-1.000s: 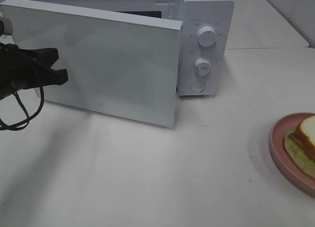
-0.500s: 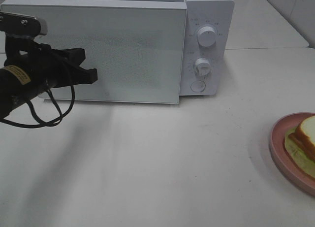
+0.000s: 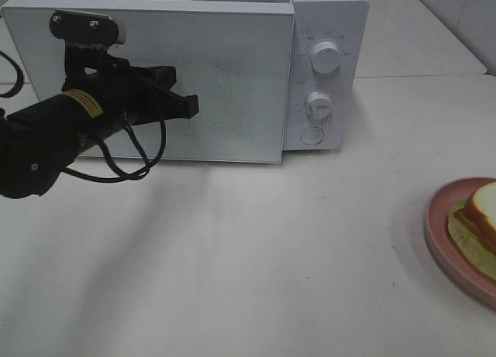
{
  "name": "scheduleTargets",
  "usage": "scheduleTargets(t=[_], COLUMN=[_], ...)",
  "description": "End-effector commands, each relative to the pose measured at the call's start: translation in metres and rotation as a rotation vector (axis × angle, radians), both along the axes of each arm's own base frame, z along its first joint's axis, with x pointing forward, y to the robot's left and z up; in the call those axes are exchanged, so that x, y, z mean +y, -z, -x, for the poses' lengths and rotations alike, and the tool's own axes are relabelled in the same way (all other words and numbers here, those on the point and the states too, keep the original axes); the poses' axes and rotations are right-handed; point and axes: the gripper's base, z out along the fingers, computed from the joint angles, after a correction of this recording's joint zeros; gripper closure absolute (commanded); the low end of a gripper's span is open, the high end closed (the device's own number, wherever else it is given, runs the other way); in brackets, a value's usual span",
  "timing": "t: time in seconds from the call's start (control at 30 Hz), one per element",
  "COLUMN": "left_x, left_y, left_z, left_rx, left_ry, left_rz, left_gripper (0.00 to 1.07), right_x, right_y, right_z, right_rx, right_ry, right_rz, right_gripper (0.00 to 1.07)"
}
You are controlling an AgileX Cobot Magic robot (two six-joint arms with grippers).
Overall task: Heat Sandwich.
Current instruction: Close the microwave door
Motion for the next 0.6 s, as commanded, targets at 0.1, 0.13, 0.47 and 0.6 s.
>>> scheduleTargets(t=[0.1,0.13,0.47,0.6], left_x=[-0.021,-0.023,-0.037,-0.038], left_y=[-0.006,-0.007,-0.008,-0.011], left_z=[-0.012,-0.014,-0.034,-0.040], left_rx=[-0.044,-0.045,-0.052,-0.061], left_ry=[0.018,0.015,0.000,-0.021], left_rz=[-0.017,-0.014,-0.026,-0.032], left_gripper=[1.07,1.07,1.07,1.07], right_x=[0.000,0.000,0.000,0.000], right_y=[-0.001,-0.001,-0.001,-0.001], right_z=[0.004,0.004,0.004,0.004], right_rx=[-0.042,-0.042,-0.042,-0.042], right_ry=[0.002,0.002,0.002,0.002], right_rz=[-0.003,-0.003,-0.003,-0.003], right_gripper=[0.31,0.31,0.31,0.31])
